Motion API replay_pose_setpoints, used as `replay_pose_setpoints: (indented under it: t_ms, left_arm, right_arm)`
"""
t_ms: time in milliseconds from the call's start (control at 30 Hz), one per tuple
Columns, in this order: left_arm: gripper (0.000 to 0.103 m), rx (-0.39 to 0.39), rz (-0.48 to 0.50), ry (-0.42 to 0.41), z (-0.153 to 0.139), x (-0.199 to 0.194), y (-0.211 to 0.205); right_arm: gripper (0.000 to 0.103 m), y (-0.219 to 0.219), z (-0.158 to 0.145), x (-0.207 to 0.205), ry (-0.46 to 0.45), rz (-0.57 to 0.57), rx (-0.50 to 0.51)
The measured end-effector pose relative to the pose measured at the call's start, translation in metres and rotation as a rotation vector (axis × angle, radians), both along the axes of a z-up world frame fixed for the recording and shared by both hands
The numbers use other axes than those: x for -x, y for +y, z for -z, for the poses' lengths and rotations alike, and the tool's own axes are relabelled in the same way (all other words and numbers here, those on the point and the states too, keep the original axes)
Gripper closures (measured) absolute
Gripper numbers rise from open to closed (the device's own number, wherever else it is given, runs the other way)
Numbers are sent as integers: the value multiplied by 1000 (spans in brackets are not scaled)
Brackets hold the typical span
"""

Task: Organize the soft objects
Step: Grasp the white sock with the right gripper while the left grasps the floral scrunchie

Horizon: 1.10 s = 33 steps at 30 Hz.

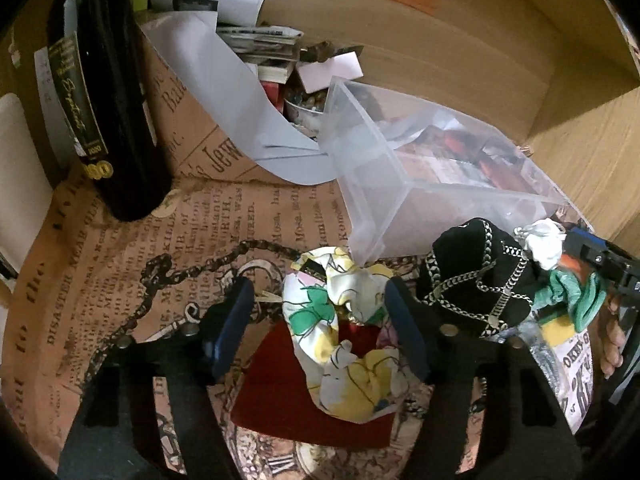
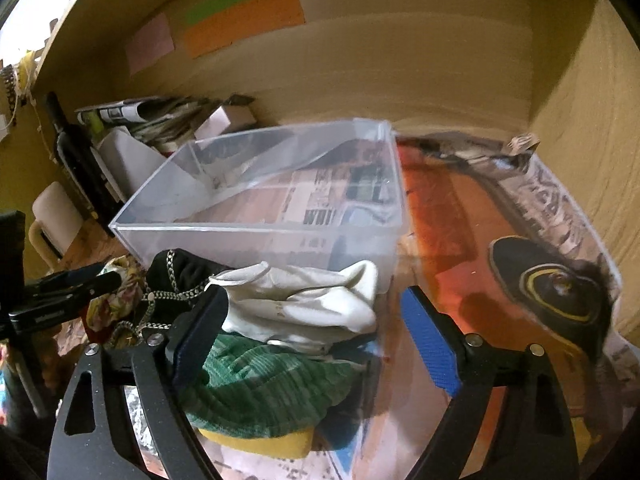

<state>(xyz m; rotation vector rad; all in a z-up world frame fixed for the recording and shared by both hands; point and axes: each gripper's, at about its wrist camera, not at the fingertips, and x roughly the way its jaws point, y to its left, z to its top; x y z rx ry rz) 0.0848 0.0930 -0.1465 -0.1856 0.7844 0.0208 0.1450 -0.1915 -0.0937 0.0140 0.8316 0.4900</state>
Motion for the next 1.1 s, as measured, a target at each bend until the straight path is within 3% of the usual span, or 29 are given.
replay_pose_setpoints:
  t_ms: [100, 300, 433, 567, 733, 1100]
  left_arm:
    - [47, 1, 16, 7, 0, -2, -2]
    - [57, 6, 20, 27, 1, -4, -3]
    - [71, 12, 16, 15, -1, 0, -1]
    - [78, 4, -2, -2, -3, 4, 1]
    - [90, -19, -19, -39, -11, 11, 1]
    - [95, -63, -25, -123, -37, 27, -6]
  right_arm:
    - [19, 6, 5, -3, 24, -20, 8]
    - [39, 8, 14, -11, 77, -53, -4]
    - [59, 7, 14, -11, 83, -58, -5]
    - [83, 3, 13, -11, 85, -50, -7]
    - [87, -1, 6, -5, 52, -44, -22]
    - [89, -9, -36, 17, -111, -35, -51]
